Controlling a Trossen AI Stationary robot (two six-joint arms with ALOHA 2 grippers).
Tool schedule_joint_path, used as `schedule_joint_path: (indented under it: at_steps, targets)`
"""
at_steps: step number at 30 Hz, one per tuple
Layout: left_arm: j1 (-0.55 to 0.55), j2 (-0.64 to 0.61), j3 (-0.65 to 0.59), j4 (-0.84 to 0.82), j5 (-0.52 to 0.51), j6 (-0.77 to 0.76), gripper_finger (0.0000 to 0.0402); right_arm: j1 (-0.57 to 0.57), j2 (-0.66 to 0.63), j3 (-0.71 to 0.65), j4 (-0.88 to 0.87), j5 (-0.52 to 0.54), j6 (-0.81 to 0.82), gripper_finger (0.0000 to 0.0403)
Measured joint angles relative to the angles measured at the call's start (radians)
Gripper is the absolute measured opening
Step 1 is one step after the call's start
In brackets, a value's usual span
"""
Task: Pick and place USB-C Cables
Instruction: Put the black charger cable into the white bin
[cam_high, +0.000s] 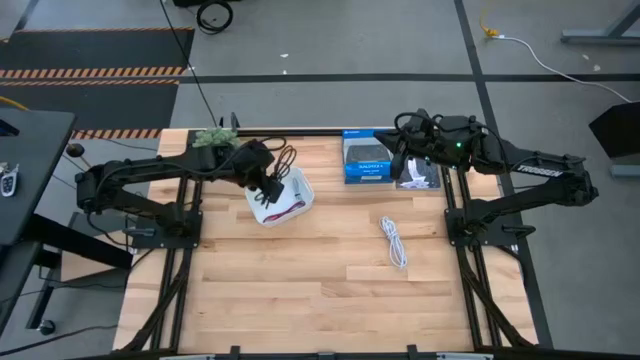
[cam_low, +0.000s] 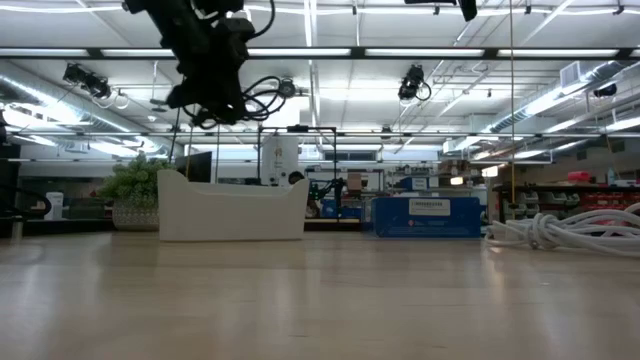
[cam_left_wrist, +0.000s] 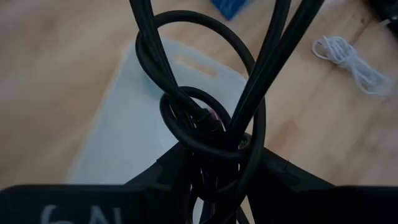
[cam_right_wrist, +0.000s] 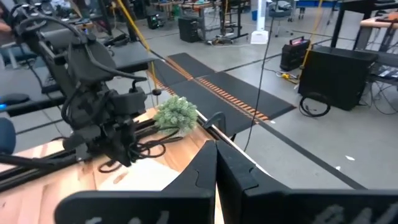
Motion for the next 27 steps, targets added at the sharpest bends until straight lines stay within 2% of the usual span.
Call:
schedule_joint_path:
  at_steps: [4,7,17,27]
  targets:
    - [0.003,0.060,0.000,0.063,-0.068,0.169,0.0125,0.001,-0.004,0.000,0.008,0.004,0.016,0.0008]
    - [0.003,0.106,0.000,0.097,-0.082,0.251,0.0125,0.006,-0.009,0.000,0.000,0.005,0.031,0.0008]
    - [0.000,0.268,0.000,0.020,-0.031,0.239,0.0125,0.024,-0.012,0.000,0.005,0.020,0.055,0.0008]
    - [0.008,0.355,0.000,-0.008,-0.002,0.175,0.0125,0.025,-0.012,0.000,0.000,0.020,0.029,0.0008]
